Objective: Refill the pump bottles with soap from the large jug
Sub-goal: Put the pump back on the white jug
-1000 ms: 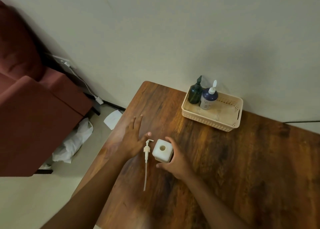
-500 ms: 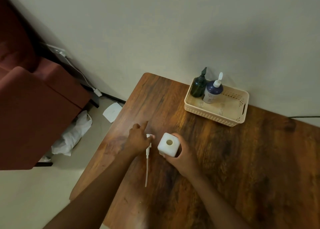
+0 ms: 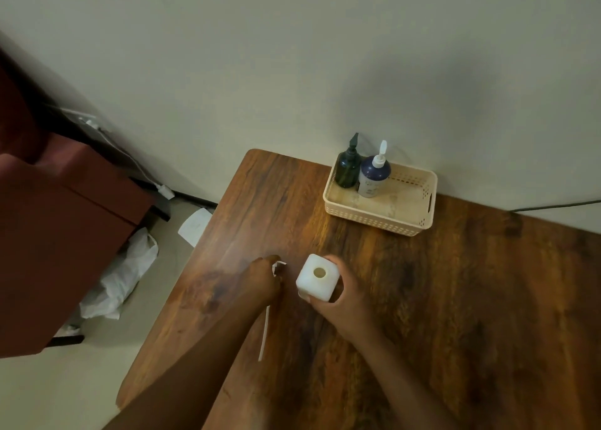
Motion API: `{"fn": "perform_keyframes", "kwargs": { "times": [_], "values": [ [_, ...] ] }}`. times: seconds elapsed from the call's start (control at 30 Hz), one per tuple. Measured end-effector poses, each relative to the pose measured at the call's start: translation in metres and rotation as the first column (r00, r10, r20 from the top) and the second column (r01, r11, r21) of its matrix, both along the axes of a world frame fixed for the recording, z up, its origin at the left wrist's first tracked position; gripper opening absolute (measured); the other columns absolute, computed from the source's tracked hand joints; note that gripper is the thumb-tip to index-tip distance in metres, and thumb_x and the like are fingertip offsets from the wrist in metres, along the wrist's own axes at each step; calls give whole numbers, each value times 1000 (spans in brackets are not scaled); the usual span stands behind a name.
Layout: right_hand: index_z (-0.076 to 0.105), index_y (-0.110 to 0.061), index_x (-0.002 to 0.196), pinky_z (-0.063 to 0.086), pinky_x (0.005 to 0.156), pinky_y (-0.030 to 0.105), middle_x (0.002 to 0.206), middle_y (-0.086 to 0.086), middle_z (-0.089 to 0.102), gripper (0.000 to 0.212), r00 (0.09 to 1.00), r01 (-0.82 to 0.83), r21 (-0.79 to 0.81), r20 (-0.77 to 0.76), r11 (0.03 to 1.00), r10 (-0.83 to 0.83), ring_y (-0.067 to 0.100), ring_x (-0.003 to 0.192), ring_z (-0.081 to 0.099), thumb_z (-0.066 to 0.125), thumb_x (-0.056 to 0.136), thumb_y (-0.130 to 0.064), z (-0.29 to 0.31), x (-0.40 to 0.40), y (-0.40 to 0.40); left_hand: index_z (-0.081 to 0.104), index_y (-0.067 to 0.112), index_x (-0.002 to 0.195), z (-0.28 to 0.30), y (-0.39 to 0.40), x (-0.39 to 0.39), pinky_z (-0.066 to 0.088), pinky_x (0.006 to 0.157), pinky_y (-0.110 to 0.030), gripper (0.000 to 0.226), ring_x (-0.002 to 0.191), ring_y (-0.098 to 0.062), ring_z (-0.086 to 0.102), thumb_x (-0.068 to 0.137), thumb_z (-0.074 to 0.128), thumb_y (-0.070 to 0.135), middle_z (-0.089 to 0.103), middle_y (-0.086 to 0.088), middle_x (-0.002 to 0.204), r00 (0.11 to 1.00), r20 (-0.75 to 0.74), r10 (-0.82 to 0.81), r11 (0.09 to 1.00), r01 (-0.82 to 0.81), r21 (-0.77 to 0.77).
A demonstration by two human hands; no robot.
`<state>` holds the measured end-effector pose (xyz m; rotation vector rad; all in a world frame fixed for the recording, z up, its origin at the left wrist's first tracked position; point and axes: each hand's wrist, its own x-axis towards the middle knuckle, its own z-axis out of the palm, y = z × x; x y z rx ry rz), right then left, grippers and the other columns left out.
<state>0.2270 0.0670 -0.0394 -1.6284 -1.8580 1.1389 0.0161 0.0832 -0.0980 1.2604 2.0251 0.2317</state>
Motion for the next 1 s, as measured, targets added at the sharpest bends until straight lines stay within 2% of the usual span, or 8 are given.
{"fn": "perform_keyframes", "kwargs": {
  "times": [0.17,0.3,0.4,0.5,0.63,0.77,0.9,1.0],
  "values": [
    [36,-33,147,43,100,24,147,-8,44,91,999,47,-4,-17,999,-48,10,136,39,87,73,-40,18,29,0,69,20,125,22,8,24,55,92,-28,29,113,-18,67,98,65,12,70,0,125,997,68,-23,994,15,112],
    [34,-37,146,42,100,24,147,-10,42,92,994,106,-7,-30,994,-106,6,133,38,88,72,-36,35,59,0,67,24,129,43,15,47,50,84,-18,38,101,-8,64,94,69,9,71,4,121,993,91,-80,977,60,206],
    [32,-43,145,49,105,38,149,-10,41,92,985,168,-18,-44,986,-168,13,136,41,88,72,-38,53,87,-2,68,35,117,66,23,73,41,71,-5,39,88,7,64,91,71,7,71,19,99,986,98,-136,953,103,286],
    [34,-41,145,51,102,46,145,-10,44,90,970,228,8,-91,974,-227,16,132,45,88,72,-38,69,114,-5,69,33,111,94,30,99,39,60,-7,34,70,17,58,89,70,6,61,22,73,975,79,-205,919,165,358],
    [34,-43,142,53,100,46,140,-13,46,89,947,294,44,-146,955,-284,15,128,47,89,72,-35,93,145,-9,69,29,118,138,41,132,41,63,2,38,71,19,55,89,74,6,67,10,90,961,63,-269,843,203,498],
    [35,-52,132,57,86,31,128,-21,47,85,929,347,109,-174,932,-325,12,116,53,90,71,-31,116,170,-13,64,31,135,192,52,162,40,60,4,51,77,19,52,89,79,18,58,25,93,959,43,-281,792,206,574],
    [35,-51,128,54,81,25,124,-19,47,87,915,388,158,-184,908,-359,14,113,53,92,66,-30,142,185,-20,63,37,135,254,54,188,47,67,-1,54,80,9,62,87,82,25,64,22,91,947,74,-313,721,186,668],
    [32,-58,124,48,79,21,122,-22,45,88,910,401,196,-194,895,-366,11,113,50,92,64,-35,158,190,-25,65,35,133,302,52,204,61,81,-28,52,86,-8,69,86,82,23,73,7,94,931,110,-348,655,157,739]
  ]
}}
